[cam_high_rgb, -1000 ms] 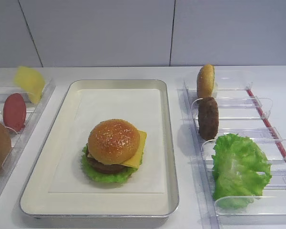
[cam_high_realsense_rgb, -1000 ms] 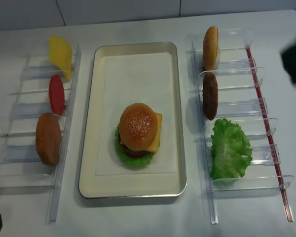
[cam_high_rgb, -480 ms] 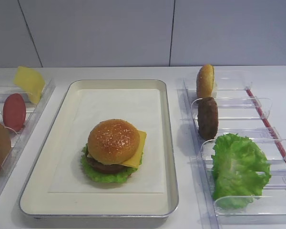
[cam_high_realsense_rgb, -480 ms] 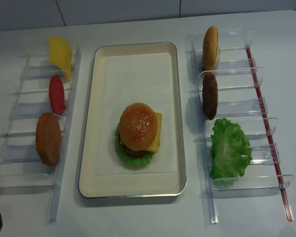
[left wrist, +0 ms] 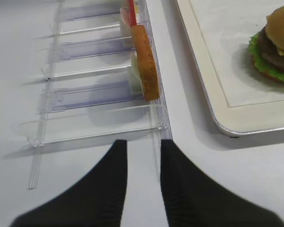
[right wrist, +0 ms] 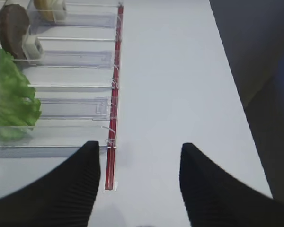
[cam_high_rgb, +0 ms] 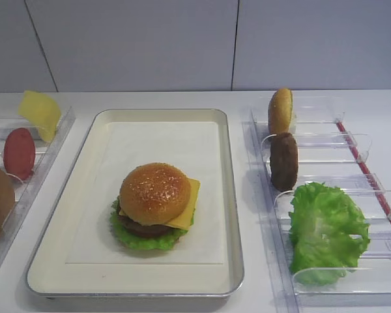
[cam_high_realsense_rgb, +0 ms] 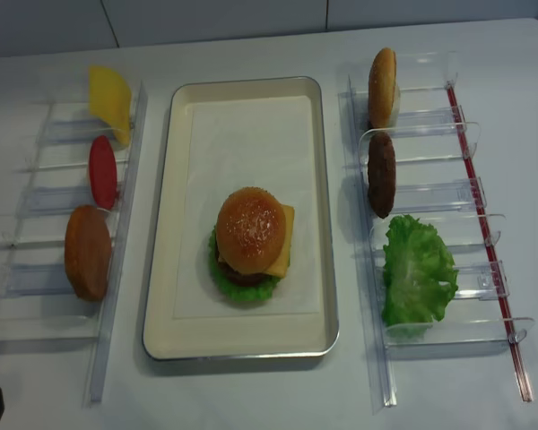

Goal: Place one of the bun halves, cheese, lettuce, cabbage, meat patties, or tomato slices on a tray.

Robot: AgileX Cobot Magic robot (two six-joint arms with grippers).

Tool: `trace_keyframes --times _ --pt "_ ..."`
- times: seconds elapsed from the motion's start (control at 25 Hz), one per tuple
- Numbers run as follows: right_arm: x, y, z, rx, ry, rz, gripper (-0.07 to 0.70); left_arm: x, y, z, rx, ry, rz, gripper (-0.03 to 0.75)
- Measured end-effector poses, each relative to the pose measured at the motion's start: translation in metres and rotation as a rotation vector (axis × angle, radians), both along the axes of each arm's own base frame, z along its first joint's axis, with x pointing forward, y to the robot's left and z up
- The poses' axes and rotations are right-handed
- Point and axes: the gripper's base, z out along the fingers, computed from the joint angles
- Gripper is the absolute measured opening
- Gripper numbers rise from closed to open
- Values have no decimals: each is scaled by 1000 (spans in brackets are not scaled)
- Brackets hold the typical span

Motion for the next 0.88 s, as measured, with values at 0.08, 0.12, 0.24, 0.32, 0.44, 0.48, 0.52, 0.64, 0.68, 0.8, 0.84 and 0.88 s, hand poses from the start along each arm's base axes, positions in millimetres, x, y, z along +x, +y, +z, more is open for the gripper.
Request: trace_keyframes --times 0.08,0.12,0.24,0.32,0.44,0.48,0.52,0.64,0.68,0.8,0.84,0.88 --pt "1 4 -7 16 24 -40 398 0 0 0 0 0 0 171" --pt "2 5 -9 19 29 -50 398 0 0 0 0 0 0 171" --pt "6 8 -12 25 20 -80 398 0 0 0 0 0 0 171" --pt "7 9 -12 24 7 -87 398 0 0 0 0 0 0 171" --pt "8 10 -12 19 -8 -89 395 0 0 0 0 0 0 171" --pt "9 10 -11 12 -19 -84 390 0 0 0 0 0 0 171" --pt "10 10 -10 0 -31 -75 385 0 0 0 0 0 0 171" --pt "15 10 -12 -38 -60 -49 371 0 0 0 0 0 0 171" --pt "15 10 -12 -43 -59 -46 368 0 0 0 0 0 0 171" --pt "15 10 -11 -52 -63 -41 366 0 0 0 0 0 0 171" --pt "15 10 -12 -53 -62 -40 366 0 0 0 0 0 0 171" --pt "16 10 -13 -53 -59 -40 366 0 0 0 0 0 0 171"
